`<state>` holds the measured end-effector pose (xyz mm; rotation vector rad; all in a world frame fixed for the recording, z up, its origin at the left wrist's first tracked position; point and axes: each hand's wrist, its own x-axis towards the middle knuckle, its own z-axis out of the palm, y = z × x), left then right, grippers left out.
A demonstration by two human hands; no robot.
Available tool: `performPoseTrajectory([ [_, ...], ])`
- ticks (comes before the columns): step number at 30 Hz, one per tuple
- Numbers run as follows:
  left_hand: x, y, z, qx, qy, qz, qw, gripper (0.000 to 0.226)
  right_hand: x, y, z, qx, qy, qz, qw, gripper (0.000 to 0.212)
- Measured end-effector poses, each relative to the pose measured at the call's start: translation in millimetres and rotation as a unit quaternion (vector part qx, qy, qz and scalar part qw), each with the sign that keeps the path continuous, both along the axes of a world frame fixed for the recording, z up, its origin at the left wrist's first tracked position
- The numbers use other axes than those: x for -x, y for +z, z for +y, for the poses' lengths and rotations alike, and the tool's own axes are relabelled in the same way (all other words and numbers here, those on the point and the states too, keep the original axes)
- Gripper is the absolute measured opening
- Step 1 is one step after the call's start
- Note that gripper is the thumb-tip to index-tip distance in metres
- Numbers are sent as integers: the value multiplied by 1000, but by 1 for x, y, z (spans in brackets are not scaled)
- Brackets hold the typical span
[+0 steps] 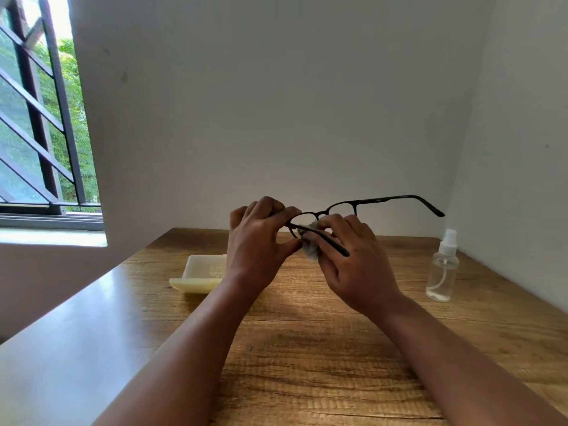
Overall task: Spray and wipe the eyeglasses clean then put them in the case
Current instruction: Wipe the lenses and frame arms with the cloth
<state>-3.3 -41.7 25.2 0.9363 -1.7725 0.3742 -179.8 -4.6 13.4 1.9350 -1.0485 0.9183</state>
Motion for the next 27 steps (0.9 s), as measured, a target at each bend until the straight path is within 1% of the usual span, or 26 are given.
performPoseTrajectory([
  [3, 0, 0, 0, 4, -4, 4, 1000, 45, -1, 0, -1, 11, -10, 11, 1000, 42],
  [7, 1, 1, 0, 9, -4, -1, 1000, 47, 0, 2, -1, 48, -60, -16, 997, 39],
  [9, 1, 1, 1, 5, -2, -2, 1000, 49, 0, 2, -1, 55, -65, -20, 996, 37],
  [11, 0, 1, 2, 5, -1, 3, 1000, 50, 0, 1, 0, 46, -46, -6, 998, 37],
  [15, -1, 2, 1, 15, -5, 9, 1000, 45, -1, 0, 0, -8, -8, 21, 1000, 46],
  [17, 0, 1, 1, 14, -8, 6, 1000, 44, -1, 0, 0, -13, -15, 22, 1000, 48],
  [19, 0, 1, 1, 13, -7, 2, 1000, 44, -1, 1, -1, 2, -33, 11, 999, 46],
  [21, 0, 1, 2, 9, -5, 8, 1000, 47, 0, 2, -2, 15, -36, -13, 999, 42],
  [23, 0, 2, 2, 5, -8, 17, 1000, 50, 1, 3, -2, 18, -21, -58, 998, 38],
  [25, 0, 2, 2, 3, -12, 27, 1000, 53, 4, 6, -2, 21, 16, -141, 990, 32],
  [27, -1, 3, 2, 0, -14, 42, 999, 53, 8, 8, -2, 26, 49, -240, 969, 24],
])
